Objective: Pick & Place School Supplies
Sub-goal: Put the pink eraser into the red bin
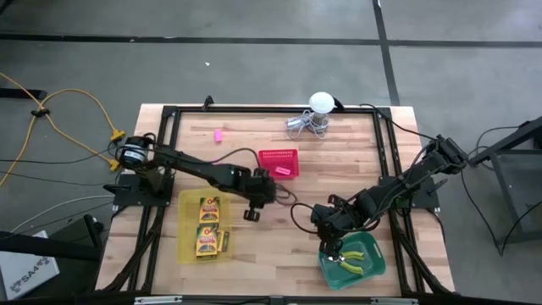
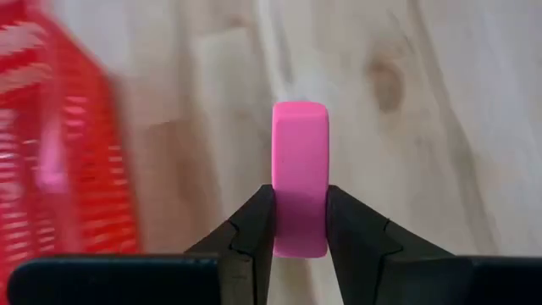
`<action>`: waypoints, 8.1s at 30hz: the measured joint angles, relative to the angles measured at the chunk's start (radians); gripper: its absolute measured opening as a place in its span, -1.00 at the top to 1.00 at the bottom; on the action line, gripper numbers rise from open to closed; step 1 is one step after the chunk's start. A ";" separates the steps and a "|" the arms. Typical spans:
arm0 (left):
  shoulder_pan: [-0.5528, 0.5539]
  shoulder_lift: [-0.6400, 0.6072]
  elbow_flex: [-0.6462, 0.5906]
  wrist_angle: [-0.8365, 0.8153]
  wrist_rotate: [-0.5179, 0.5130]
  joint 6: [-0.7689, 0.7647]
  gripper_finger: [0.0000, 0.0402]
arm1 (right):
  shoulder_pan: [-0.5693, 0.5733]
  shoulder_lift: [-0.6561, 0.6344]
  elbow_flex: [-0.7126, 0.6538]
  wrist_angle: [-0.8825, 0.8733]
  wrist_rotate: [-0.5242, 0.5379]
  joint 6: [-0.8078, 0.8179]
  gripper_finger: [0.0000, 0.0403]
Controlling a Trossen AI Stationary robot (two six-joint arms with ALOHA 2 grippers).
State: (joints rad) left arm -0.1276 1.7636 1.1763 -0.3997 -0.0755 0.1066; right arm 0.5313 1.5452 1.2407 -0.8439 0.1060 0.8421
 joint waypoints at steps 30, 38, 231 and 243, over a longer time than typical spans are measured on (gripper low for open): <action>0.309 -0.033 0.002 0.005 0.083 0.005 0.56 | 0.006 0.000 0.000 0.026 0.026 -0.006 0.26; 0.301 -0.033 0.002 0.004 0.084 0.005 0.52 | 0.006 0.000 0.000 0.026 0.026 -0.008 0.26; 0.918 0.083 0.003 -0.423 -0.061 -1.095 0.27 | -0.232 0.000 0.000 0.131 0.123 -0.578 0.26; 0.919 0.071 0.002 -0.431 -0.064 -1.094 0.27 | -0.232 0.000 0.000 0.140 0.123 -0.578 0.26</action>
State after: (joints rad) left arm 0.7910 1.8347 1.1782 -0.8310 -0.1394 -0.9874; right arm 0.2993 1.5455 1.2411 -0.7044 0.2291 0.2643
